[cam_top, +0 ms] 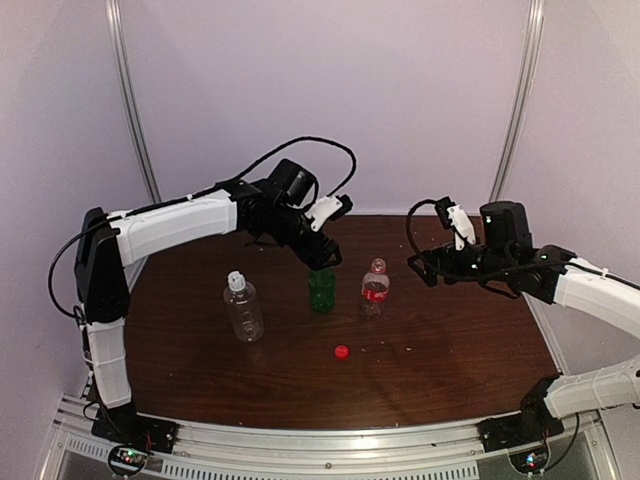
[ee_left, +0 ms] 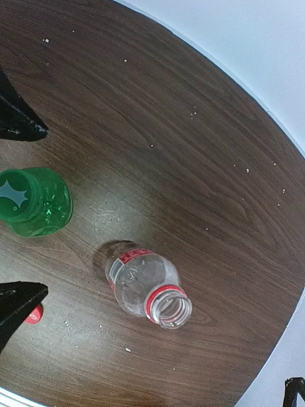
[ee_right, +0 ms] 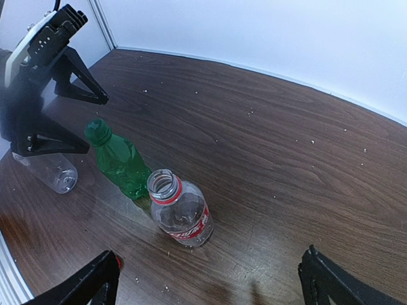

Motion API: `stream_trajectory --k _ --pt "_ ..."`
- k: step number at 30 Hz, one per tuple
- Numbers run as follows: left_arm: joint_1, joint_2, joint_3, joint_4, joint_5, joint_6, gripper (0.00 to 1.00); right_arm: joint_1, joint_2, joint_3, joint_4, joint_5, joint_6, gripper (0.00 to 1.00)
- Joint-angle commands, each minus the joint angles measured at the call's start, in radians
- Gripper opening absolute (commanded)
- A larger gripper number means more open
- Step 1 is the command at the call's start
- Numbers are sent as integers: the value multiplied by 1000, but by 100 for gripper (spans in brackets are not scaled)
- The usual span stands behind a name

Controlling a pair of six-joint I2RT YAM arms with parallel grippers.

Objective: Unscrew the bottle caps

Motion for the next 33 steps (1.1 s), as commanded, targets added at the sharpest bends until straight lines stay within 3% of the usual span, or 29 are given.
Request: stream_trajectory --k 1,17,28,33 --pt "15 30 -10 13 0 -16 74 -6 1 3 24 -13 4 100" --pt "32 69 -12 10 2 -27 44 -6 2 0 22 -15 0 100" --pt "31 67 -29 -3 9 -29 40 -6 5 -1 25 -17 3 100" --pt "32 62 -33 -4 14 -27 31 -6 4 -1 25 -19 4 100"
